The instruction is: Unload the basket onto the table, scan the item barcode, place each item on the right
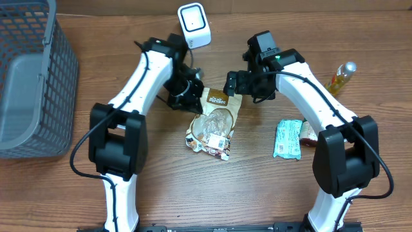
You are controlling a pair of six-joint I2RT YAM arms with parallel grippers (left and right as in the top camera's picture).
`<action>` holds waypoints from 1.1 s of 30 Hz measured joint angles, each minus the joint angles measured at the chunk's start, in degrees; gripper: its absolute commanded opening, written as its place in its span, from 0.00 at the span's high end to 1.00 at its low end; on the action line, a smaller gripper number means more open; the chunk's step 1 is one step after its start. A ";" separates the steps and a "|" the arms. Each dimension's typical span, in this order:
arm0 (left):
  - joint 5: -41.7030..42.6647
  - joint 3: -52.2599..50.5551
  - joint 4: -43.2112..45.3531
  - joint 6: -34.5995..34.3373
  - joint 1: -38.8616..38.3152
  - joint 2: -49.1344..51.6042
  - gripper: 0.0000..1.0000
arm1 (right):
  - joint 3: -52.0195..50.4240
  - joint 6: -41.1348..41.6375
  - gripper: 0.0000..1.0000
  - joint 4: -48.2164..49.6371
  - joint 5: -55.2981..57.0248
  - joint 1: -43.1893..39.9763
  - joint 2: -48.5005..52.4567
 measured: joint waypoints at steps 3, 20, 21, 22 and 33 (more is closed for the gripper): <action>0.55 -1.60 0.42 0.02 -2.95 0.00 0.96 | 0.00 0.26 0.00 -0.11 1.14 -1.03 0.00; -10.16 -11.52 2.21 -0.72 -8.92 0.00 0.95 | 0.00 0.33 0.00 -1.49 2.05 -4.70 1.46; -11.52 -11.52 2.21 -0.72 -8.87 0.00 0.94 | 0.00 0.33 0.00 -1.44 1.99 -4.66 2.14; -12.83 -11.52 2.21 -0.81 -8.81 0.00 0.93 | 0.00 0.31 0.00 -1.40 1.86 -4.66 2.84; -25.33 -11.52 2.23 -2.84 -8.72 0.00 0.91 | -0.02 -0.87 0.00 -0.48 -5.53 -4.59 5.64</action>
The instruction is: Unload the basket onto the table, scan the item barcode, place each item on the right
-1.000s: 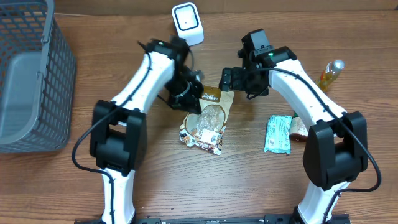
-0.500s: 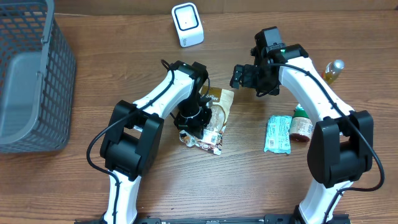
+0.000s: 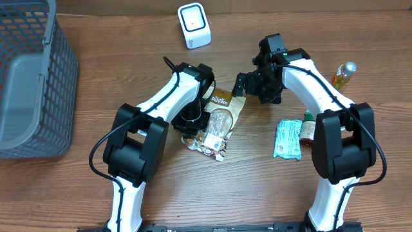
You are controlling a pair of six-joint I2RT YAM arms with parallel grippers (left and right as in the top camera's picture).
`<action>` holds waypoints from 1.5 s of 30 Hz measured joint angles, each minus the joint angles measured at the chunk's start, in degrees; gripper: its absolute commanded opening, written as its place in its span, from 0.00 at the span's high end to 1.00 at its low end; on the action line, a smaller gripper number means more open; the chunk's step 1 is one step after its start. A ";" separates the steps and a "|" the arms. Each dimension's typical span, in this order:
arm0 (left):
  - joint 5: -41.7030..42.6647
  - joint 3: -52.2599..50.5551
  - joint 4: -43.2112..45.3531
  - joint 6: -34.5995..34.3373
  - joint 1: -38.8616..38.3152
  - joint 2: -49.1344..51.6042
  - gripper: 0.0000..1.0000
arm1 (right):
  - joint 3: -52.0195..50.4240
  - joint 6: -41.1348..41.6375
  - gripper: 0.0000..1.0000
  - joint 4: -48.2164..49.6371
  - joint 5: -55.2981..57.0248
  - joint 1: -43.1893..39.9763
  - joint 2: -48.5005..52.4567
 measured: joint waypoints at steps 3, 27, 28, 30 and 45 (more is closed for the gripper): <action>-2.16 0.00 0.44 -0.63 0.24 0.00 0.91 | 0.00 -0.26 0.00 -0.09 -1.42 0.11 0.37; -4.39 0.00 5.31 -2.27 2.14 0.00 0.86 | -1.46 -5.03 0.02 0.39 -9.86 1.51 2.32; -4.39 0.00 5.35 -2.38 2.14 0.00 0.86 | -2.29 -5.03 0.02 1.18 -9.97 1.51 2.32; -4.39 0.00 5.35 -2.40 2.14 0.00 0.86 | -4.59 -5.03 0.02 2.89 -10.43 1.51 2.34; -5.01 0.00 5.16 -2.40 2.14 0.00 0.86 | -13.73 -5.05 0.04 12.61 -24.00 1.27 0.39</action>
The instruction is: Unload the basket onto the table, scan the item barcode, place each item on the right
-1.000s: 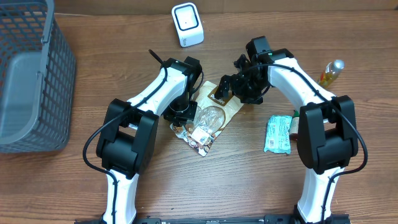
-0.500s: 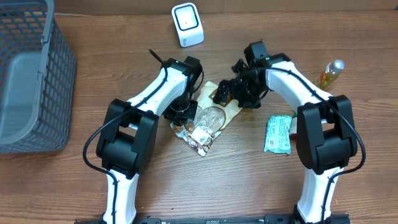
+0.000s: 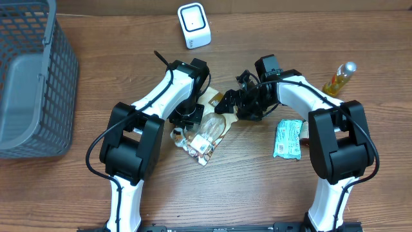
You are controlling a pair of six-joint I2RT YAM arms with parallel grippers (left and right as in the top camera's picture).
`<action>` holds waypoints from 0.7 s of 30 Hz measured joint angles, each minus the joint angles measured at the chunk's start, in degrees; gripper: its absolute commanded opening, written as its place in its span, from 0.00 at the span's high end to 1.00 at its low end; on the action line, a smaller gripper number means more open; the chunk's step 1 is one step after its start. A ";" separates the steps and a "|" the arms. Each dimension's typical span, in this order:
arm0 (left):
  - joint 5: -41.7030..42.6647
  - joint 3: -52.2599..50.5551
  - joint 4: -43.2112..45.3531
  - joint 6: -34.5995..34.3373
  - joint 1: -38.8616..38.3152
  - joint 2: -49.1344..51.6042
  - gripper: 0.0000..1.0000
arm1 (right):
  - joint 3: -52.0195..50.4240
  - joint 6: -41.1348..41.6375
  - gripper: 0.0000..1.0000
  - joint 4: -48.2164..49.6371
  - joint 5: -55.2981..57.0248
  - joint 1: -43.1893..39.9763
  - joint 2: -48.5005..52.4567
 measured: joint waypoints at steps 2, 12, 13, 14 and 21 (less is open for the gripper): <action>0.00 0.00 0.00 0.00 0.00 0.00 0.86 | -0.13 -0.02 0.04 -0.04 -0.57 0.02 0.00; 0.02 0.00 0.00 -0.63 0.00 0.00 0.88 | -0.24 0.07 0.03 0.63 -1.01 0.07 0.02; 0.02 0.00 0.00 -0.63 0.00 0.00 0.88 | -0.24 0.15 0.03 0.61 -1.05 0.07 0.02; 0.02 0.00 0.00 -0.63 0.00 0.00 0.88 | -0.24 0.20 0.03 0.63 -1.07 0.09 0.02; 0.57 0.00 0.00 -0.83 0.00 0.00 0.96 | -0.24 0.24 0.02 0.68 -1.16 0.09 0.02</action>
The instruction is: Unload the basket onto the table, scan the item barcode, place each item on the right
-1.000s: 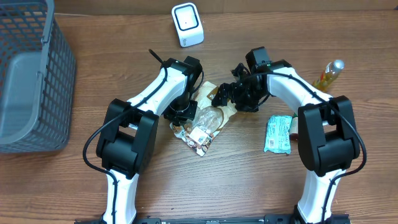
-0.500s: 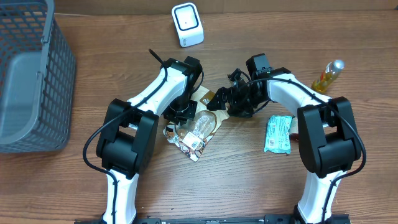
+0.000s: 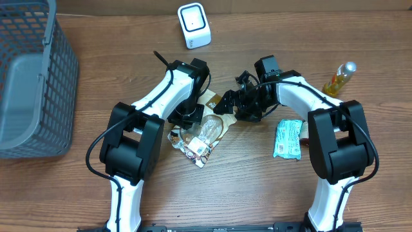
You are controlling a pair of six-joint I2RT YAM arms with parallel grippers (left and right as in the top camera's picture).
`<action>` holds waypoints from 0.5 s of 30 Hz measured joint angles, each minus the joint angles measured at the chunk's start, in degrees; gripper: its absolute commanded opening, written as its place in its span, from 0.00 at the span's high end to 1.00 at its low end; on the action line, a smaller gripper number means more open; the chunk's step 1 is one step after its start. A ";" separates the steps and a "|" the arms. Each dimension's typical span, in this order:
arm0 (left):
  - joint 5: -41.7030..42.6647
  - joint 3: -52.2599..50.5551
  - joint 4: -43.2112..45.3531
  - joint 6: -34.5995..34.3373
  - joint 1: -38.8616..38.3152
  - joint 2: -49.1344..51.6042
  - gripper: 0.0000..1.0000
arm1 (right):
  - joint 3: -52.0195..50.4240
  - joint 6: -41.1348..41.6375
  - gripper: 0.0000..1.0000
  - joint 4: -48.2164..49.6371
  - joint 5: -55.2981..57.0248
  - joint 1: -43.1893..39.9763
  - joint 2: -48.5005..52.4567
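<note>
A brown snack bag (image 3: 207,134) with a clear window lies slanted at the table's middle, its barcode label near its lower end. My right gripper (image 3: 225,103) is shut on the bag's top edge. My left gripper (image 3: 187,120) sits at the bag's left side and looks shut on it, with its fingers mostly hidden under the wrist. The white barcode scanner (image 3: 194,24) stands at the back, well apart from the bag.
A grey mesh basket (image 3: 29,77) fills the left side. A green packet (image 3: 288,138) lies to the right by the right arm. Beside it is a reddish item, and a yellow bottle (image 3: 340,77) lies further back.
The bag's crumpled lower end has shifted very slightly. Both arms stand almost where they were.
At first the bag lay nearer the scanner, with both grippers at its top corners. Then the left gripper was lower on the bag's left side and the right at its top. Later the bag was slanted and drawn toward the front left, as it is now.
</note>
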 measured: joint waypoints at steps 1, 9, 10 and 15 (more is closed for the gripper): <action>0.31 0.00 0.00 0.00 0.04 0.00 0.96 | 0.00 -0.02 0.02 0.00 0.00 0.00 0.00; 4.76 9.09 -4.28 -0.02 3.02 -0.57 0.96 | -0.07 -0.04 0.02 0.28 -0.31 0.07 0.04; 5.97 10.40 -4.35 -0.02 3.80 -1.33 0.96 | -0.07 -0.04 0.02 0.31 -0.39 0.07 0.07; 8.70 13.00 -10.58 -0.02 6.97 -9.09 0.96 | -0.07 -0.02 0.02 0.24 -0.35 0.09 0.07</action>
